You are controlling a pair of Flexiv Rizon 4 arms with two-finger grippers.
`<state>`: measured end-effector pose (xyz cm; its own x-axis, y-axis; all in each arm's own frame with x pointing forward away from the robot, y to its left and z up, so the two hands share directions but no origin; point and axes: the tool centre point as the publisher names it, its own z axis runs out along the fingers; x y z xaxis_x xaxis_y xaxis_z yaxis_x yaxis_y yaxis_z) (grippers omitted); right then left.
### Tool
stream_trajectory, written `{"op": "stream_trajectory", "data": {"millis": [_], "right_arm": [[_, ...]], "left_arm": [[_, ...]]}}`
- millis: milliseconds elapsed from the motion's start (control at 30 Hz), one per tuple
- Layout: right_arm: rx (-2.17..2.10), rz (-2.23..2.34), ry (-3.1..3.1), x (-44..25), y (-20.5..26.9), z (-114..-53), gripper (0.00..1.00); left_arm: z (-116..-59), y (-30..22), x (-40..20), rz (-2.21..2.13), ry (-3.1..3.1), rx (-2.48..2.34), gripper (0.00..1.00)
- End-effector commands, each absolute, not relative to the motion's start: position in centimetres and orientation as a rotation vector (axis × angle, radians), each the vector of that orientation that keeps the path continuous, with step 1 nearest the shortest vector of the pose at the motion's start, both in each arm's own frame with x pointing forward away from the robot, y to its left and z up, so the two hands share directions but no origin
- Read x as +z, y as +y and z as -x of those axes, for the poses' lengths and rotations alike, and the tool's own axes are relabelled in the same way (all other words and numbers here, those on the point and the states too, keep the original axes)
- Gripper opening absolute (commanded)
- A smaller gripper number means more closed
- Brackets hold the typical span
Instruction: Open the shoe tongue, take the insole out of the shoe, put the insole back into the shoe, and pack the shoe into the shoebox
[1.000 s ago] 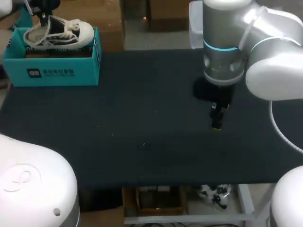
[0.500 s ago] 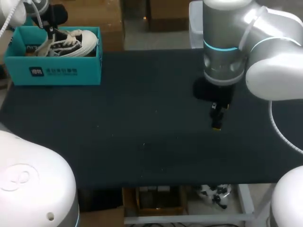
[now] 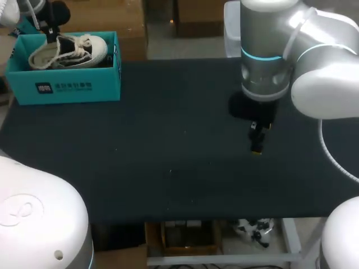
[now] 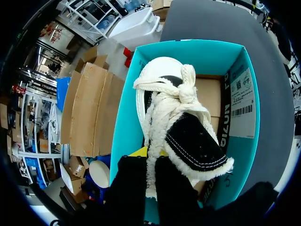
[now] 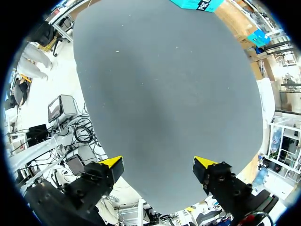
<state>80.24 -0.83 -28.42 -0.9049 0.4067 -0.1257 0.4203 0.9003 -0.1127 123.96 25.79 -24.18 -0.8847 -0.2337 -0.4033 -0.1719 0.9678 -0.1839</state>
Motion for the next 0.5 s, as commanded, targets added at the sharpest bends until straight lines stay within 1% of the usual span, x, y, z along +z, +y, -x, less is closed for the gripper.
{"op": "stream_trajectory", "data": {"millis": [33, 333, 367, 400, 433, 467, 500], "right_arm": [[-0.209, -0.647, 2.965, -28.4, -0.9, -80.2, 1.00], [-0.209, -0.647, 2.965, -28.4, -0.9, -80.2, 1.00], [-0.209, -0.647, 2.965, -28.4, -0.9, -80.2, 1.00], [-0.209, -0.647, 2.965, -28.4, -0.9, -80.2, 1.00], [-0.209, -0.647, 2.965, -28.4, -0.9, -80.2, 1.00], [-0.209, -0.647, 2.965, -28.4, -0.9, -80.2, 1.00], [-0.209, -0.647, 2.965, -28.4, -0.9, -80.2, 1.00]], "left_arm": [[-124.3, 25.0, -25.1, 0.282, 2.688, -0.168, 0.00], [-125.5, 24.6, -27.9, 0.282, 2.725, -0.104, 0.00], [-125.5, 24.6, -28.2, 0.281, 2.732, -0.098, 0.09], [-125.5, 24.6, -28.5, 0.280, 2.733, -0.093, 0.36], [-125.5, 24.6, -28.6, 0.286, 2.733, -0.087, 0.72], [-125.5, 24.6, -28.7, 0.285, 2.734, -0.085, 0.92], [-125.5, 24.6, -28.8, 0.286, 2.737, -0.082, 1.00]]}}
